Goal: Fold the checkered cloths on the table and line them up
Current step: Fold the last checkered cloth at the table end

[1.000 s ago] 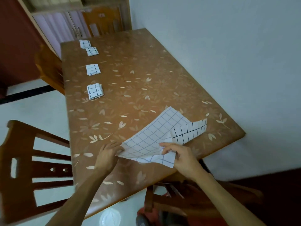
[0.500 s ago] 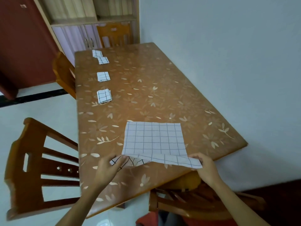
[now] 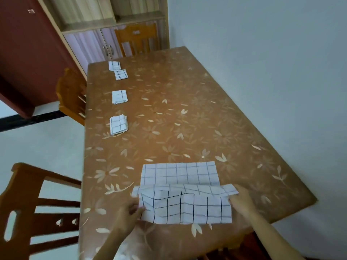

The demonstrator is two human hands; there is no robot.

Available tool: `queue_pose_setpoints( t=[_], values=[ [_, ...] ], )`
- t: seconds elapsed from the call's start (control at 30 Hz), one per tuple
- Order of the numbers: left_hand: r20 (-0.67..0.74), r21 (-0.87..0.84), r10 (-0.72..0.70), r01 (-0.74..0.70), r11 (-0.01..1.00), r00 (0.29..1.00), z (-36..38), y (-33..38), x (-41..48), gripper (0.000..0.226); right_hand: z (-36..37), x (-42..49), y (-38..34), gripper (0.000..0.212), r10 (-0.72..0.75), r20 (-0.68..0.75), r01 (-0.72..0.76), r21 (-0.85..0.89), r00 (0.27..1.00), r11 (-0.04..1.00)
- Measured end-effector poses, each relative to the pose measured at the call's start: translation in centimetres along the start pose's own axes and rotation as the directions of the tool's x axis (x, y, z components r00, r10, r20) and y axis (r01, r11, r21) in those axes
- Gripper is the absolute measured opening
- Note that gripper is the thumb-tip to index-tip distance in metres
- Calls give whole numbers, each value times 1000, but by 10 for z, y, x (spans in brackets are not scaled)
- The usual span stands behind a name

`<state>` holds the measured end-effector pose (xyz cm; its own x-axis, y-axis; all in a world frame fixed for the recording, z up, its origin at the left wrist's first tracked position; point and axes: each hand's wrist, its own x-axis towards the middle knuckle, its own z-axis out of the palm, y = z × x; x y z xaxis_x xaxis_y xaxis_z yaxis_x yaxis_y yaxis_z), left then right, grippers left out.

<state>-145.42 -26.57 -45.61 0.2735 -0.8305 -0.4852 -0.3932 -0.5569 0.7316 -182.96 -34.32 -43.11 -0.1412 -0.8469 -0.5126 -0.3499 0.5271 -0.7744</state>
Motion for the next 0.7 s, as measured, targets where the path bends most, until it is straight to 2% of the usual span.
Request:
queue_pose_setpoints(
  t=[0.1, 0.2, 0.3, 0.33, 0.4, 0.5, 0.6, 0.7],
  values=[
    [-47, -10, -98, 97, 995, 994, 14, 5, 32, 12, 1, 36, -9, 12, -12, 30, 10, 49, 999, 999],
    [-84, -57, -193, 189, 980, 978, 27, 13, 46, 12, 7, 69, -6, 14, -26, 25, 26, 10, 999, 1000],
    [-89, -42, -247, 244, 969, 965, 34, 3, 50, 9, 18, 91, -1, 4, -21, -9, 21, -8, 1000, 1000],
    [-83, -26, -262, 260, 965, 962, 35, -6, 52, 5, 22, 97, 2, 8, -29, -18, 28, -22, 999, 999],
    [-76, 35, -263, 266, 963, 962, 34, -32, 62, 9, 27, 106, 5, 8, -66, -47, 62, -72, 997, 995],
    [-83, 152, -257, 267, 952, 963, 32, -44, 65, 25, 32, 111, 3, 27, -125, -114, 114, -98, 986, 989],
    [-124, 223, -236, 259, 940, 964, 34, -3, 45, 14, 37, 115, 6, 15, -121, -135, 106, -112, 983, 988],
    [-163, 308, -217, 258, 916, 962, 38, 13, 34, 20, 39, 114, 10, 18, -235, -175, 199, -202, 956, 959]
  ],
)
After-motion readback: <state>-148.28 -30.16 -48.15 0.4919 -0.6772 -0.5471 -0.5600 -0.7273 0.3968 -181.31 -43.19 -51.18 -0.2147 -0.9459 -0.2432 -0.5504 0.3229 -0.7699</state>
